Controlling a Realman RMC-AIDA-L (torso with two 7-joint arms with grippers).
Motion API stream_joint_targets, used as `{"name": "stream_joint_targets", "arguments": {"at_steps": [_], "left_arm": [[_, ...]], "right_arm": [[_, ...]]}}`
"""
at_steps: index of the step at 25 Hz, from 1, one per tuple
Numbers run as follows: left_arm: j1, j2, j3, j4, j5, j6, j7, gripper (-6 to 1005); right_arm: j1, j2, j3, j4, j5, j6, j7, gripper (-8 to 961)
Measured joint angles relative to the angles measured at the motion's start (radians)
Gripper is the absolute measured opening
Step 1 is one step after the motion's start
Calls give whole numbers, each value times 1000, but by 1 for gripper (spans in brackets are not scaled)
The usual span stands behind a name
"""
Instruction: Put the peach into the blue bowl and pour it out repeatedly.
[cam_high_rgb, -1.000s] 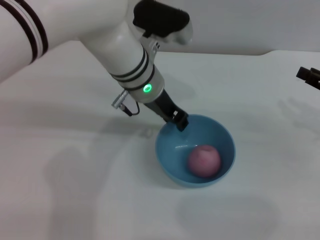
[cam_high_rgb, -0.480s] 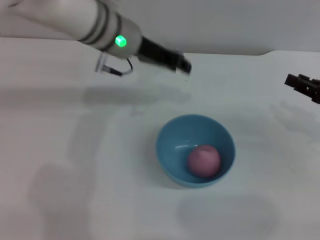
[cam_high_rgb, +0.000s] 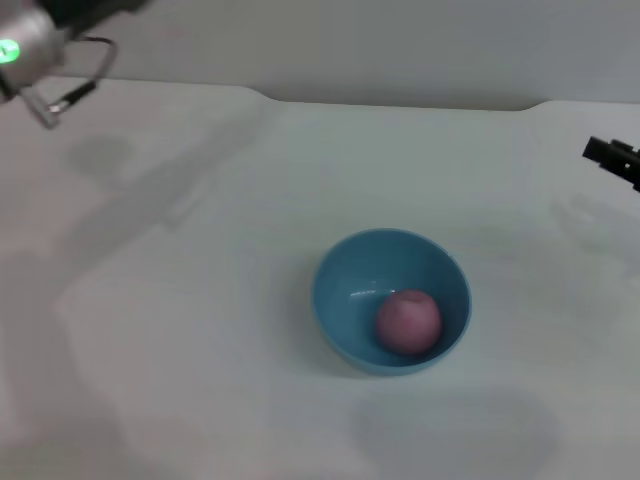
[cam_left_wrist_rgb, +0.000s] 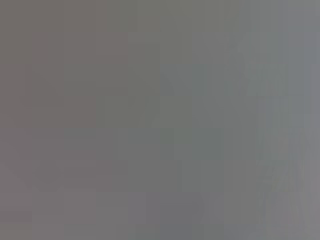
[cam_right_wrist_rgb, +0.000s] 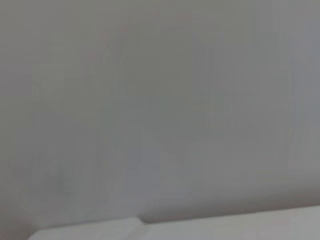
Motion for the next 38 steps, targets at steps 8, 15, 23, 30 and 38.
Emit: {"name": "stream_joint_targets", "arguments": {"at_steps": [8,15,23,30,38], "left_arm": [[106,-6,-13,-172,-390,8,555,345],[100,-14,-5,-378,-567,33,1180,344],[48,-16,-13,-532,-571,-20,1624,345],[43,-16,-7,-545,-571,-36,1657,344],[37,-15,-7,-548,-571,-48,1659,342]], "right_arm": [[-4,5,7,-101,279,-126,-115,446],[-6,6,9,-156,376,-360,-196,445],[46,18,0,-308,520,-553,-803,444],[73,19,-64,-440,735,-502,-1237,444],[62,19,-132,-521,1043,-207,-1491,443]]}}
